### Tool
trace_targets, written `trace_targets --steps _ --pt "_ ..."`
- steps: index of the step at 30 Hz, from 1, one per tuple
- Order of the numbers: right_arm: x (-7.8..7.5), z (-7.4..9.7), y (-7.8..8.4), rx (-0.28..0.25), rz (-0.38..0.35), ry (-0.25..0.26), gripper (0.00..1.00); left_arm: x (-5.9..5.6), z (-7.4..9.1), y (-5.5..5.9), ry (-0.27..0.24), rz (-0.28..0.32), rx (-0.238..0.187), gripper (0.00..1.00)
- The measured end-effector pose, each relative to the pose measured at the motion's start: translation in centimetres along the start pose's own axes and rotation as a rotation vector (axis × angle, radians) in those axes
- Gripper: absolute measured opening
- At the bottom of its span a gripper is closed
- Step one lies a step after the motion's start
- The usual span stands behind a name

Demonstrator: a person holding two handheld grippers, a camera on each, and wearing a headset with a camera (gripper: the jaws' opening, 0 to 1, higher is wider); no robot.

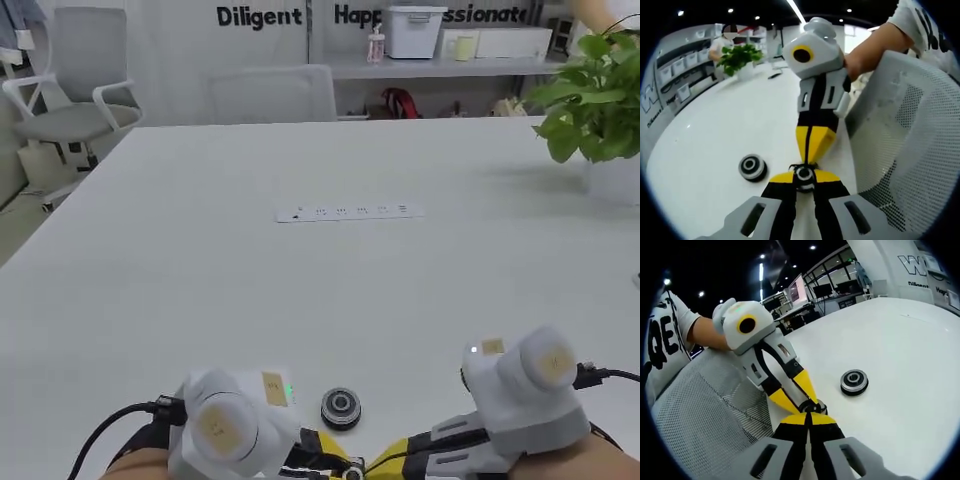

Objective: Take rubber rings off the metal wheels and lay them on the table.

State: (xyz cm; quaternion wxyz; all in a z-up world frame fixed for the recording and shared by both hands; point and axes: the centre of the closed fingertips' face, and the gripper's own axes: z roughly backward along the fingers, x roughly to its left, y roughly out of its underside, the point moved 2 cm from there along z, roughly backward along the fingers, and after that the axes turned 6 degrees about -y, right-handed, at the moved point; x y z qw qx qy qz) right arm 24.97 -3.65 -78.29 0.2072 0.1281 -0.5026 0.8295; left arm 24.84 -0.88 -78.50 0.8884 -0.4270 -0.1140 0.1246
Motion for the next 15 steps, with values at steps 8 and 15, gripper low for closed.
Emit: trace_targets --steps 8,15 --pt "1.0 -0.5 -0.7 -0.012 0.023 -0.052 0.0 0.0 -0.1 0.0 0.002 0.002 -0.001 0.12" --pt "0.5 -0.3 0.0 0.006 0.043 -0.027 0.0 0.0 -0.2 0.0 0.009 0.016 0.001 0.12"
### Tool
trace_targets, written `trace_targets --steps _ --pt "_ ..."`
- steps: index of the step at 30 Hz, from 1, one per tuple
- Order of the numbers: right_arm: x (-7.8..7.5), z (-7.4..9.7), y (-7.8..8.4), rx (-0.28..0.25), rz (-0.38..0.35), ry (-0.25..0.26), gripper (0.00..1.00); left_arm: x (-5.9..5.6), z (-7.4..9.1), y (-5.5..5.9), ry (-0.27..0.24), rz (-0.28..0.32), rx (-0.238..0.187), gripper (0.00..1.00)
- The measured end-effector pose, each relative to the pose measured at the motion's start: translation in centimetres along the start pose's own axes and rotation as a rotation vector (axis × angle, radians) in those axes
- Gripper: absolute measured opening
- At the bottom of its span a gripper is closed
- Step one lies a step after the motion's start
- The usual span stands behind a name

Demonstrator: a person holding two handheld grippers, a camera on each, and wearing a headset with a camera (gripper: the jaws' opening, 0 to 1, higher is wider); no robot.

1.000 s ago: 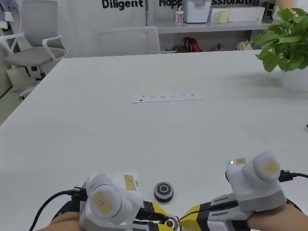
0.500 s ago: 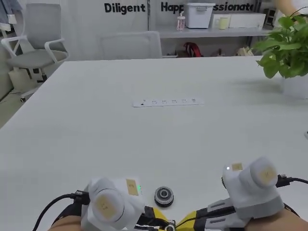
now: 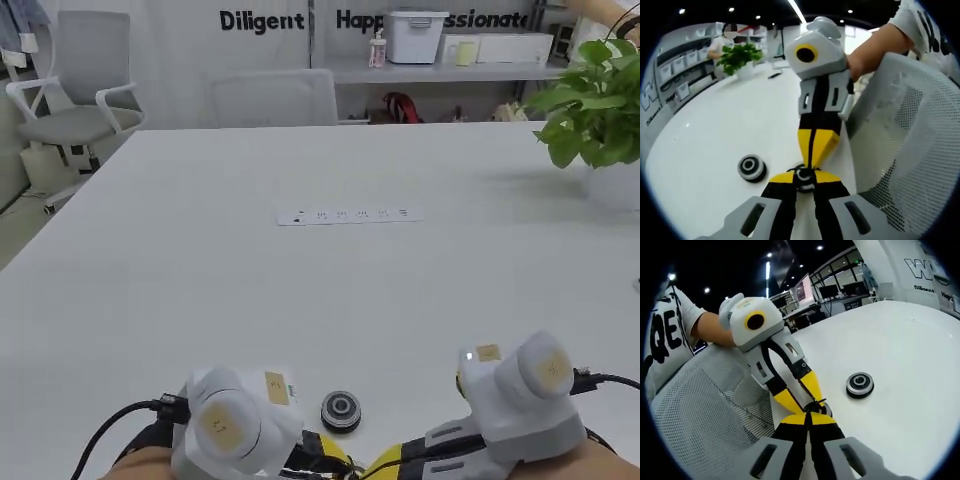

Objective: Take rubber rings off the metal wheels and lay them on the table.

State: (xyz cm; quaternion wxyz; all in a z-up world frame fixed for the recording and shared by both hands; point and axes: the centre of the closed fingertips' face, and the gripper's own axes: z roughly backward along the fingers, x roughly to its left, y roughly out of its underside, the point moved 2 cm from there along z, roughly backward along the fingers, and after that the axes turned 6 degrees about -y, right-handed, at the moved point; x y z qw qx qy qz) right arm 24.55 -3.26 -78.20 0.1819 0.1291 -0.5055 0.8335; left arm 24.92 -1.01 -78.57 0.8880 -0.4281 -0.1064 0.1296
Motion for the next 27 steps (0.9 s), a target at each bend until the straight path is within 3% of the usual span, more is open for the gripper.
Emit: trace_targets --steps 14,27 --pt "-1.1 0.2 -0.3 0.006 0.009 0.024 0.0 0.5 -0.3 -0.3 -0.009 -0.01 0.006 0.12" --pt "-1.9 0.7 -1.1 -0.03 -0.02 0.035 0.0 0.9 -0.2 -0.3 -0.011 0.004 0.005 0.14"
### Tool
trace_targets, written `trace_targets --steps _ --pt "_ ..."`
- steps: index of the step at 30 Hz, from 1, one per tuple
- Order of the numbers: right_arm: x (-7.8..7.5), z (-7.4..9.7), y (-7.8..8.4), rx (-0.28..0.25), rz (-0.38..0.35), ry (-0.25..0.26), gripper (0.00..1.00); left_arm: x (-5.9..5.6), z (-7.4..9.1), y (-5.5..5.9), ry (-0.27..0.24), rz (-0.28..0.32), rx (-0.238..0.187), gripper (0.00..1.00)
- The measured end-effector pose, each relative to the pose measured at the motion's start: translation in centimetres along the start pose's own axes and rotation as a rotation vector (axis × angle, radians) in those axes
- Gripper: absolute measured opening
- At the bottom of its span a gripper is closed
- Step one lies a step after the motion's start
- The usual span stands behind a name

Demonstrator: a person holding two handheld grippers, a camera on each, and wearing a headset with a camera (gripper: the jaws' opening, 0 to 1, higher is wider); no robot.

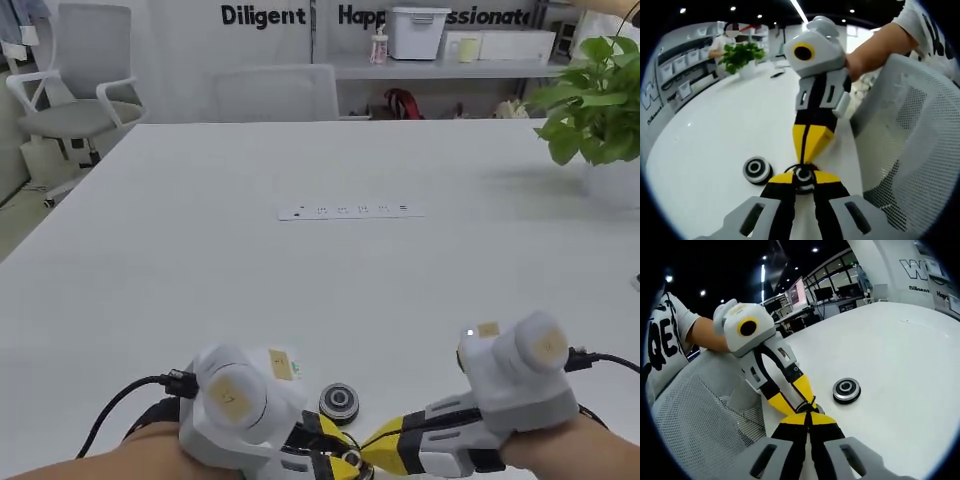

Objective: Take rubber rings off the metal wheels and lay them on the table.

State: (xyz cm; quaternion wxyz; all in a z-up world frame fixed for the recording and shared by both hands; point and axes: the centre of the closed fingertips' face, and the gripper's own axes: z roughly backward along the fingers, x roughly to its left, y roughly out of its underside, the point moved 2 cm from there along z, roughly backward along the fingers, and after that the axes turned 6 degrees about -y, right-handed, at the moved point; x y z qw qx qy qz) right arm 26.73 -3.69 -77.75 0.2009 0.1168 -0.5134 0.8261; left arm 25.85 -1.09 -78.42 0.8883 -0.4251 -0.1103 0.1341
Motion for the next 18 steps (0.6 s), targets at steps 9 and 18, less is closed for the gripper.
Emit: trace_targets --steps 9,18 --pt "0.3 -0.2 -0.2 -0.007 -0.008 -0.013 0.0 -0.6 1.1 0.2 0.06 -0.022 -0.005 0.23" --pt "0.5 0.0 -0.8 -0.033 -0.024 -0.023 0.0 -0.8 3.4 -0.3 0.097 -0.027 -0.058 0.26"
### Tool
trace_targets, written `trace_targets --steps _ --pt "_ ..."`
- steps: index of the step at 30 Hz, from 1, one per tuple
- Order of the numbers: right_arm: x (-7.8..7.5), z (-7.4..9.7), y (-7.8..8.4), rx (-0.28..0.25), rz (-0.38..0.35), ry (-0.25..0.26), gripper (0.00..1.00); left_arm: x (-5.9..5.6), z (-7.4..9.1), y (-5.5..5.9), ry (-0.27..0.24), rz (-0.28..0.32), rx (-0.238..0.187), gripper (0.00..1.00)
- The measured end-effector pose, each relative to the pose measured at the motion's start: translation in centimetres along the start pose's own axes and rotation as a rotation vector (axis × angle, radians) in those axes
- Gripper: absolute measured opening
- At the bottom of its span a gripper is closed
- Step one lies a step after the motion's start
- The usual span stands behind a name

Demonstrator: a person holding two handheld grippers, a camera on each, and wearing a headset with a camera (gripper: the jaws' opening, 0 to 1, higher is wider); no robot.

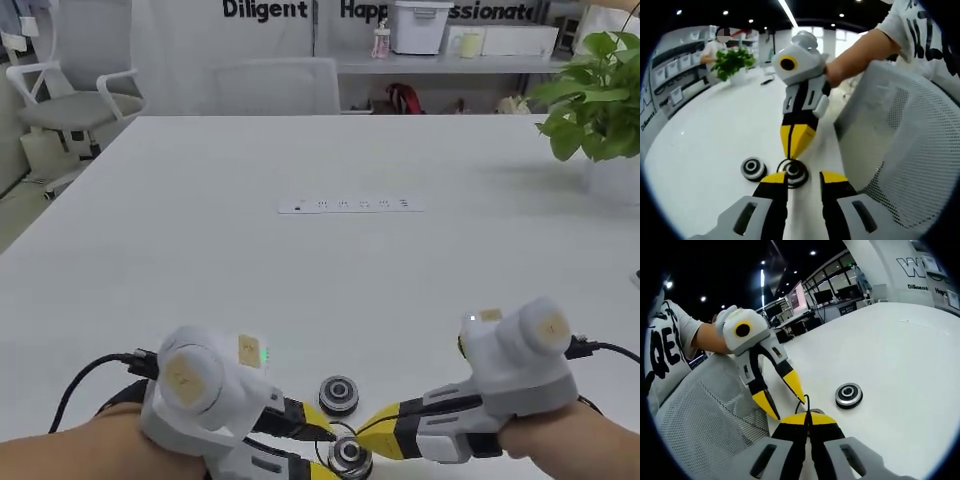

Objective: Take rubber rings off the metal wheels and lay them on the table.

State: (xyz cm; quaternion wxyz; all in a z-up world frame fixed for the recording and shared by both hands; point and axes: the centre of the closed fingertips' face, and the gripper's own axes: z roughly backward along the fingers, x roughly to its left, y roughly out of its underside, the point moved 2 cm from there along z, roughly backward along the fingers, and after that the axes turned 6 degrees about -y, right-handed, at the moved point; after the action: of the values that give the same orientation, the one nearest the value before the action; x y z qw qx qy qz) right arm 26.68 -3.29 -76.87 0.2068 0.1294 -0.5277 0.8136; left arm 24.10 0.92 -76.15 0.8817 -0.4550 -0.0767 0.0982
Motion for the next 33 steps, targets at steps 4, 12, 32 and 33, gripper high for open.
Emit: trace_targets --steps 4,12,32,33 --pt "0.0 0.0 -0.3 -0.001 0.0 -0.007 0.0 0.3 1.2 -0.4 -0.009 0.017 -0.032 0.28" --pt "0.2 -0.4 -0.8 -0.002 -0.004 -0.025 0.0 0.7 3.4 0.2 -0.038 0.031 -0.053 0.33" --pt "0.0 -3.4 -3.0 0.017 -0.008 -0.021 0.0 2.9 7.4 3.2 -0.168 0.122 -0.047 0.5" --pt "0.0 -3.6 -3.1 0.018 -0.01 -0.021 0.0 3.0 7.5 3.4 -0.173 0.124 -0.046 0.5"
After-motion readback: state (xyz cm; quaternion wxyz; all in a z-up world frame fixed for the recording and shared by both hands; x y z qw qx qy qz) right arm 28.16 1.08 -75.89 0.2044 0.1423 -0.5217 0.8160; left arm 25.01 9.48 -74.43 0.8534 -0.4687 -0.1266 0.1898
